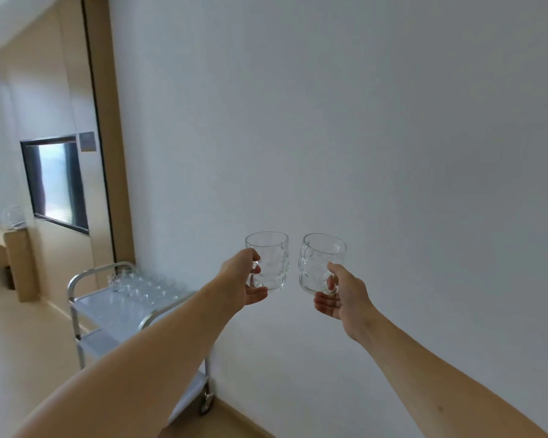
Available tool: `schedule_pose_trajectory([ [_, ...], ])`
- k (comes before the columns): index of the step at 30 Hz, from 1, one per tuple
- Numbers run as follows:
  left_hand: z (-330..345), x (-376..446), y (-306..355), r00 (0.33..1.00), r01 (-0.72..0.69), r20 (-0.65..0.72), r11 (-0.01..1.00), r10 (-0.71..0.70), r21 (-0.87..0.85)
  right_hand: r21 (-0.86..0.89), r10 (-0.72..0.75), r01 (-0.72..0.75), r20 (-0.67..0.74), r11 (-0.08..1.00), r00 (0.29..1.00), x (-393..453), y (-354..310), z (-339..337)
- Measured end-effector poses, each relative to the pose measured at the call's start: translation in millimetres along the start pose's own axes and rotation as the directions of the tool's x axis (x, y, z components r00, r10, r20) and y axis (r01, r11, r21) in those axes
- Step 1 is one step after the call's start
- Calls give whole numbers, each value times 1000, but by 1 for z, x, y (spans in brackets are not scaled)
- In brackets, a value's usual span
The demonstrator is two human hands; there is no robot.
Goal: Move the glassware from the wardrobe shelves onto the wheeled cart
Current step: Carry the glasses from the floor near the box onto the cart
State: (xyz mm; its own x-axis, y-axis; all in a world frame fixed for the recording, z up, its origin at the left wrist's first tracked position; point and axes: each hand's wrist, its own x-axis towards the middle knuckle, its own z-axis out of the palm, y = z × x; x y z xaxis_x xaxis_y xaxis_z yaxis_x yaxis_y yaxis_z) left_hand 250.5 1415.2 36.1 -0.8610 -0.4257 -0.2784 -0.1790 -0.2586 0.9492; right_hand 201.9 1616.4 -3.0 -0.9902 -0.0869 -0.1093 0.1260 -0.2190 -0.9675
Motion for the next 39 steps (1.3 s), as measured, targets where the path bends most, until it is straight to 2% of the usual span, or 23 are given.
schedule_pose_trajectory([
  [6, -105, 47, -2, 979, 63, -191, 997, -69, -41, -80, 92, -80, 152, 994, 984, 33, 53, 109],
  [12, -198, 82, -8, 936, 70, -337, 992, -101, -101, -172, 171, -121, 313, 978, 934, 73, 104, 215],
  [17, -268, 120, 3, 866, 34, -491, 990, -99, -139, -203, 217, -139, 444, 969, 869, 111, 138, 311],
  [23, -330, 182, 32, 782, -6, -615, 985, -104, -174, -246, 267, -152, 550, 957, 791, 160, 166, 415],
  [31, -394, 245, 32, 690, 25, -699, 971, -188, -236, -329, 358, -185, 613, 926, 704, 203, 213, 505],
  [39, -455, 300, 23, 677, 73, -694, 961, -245, -268, -364, 410, -223, 597, 904, 690, 226, 258, 570],
])
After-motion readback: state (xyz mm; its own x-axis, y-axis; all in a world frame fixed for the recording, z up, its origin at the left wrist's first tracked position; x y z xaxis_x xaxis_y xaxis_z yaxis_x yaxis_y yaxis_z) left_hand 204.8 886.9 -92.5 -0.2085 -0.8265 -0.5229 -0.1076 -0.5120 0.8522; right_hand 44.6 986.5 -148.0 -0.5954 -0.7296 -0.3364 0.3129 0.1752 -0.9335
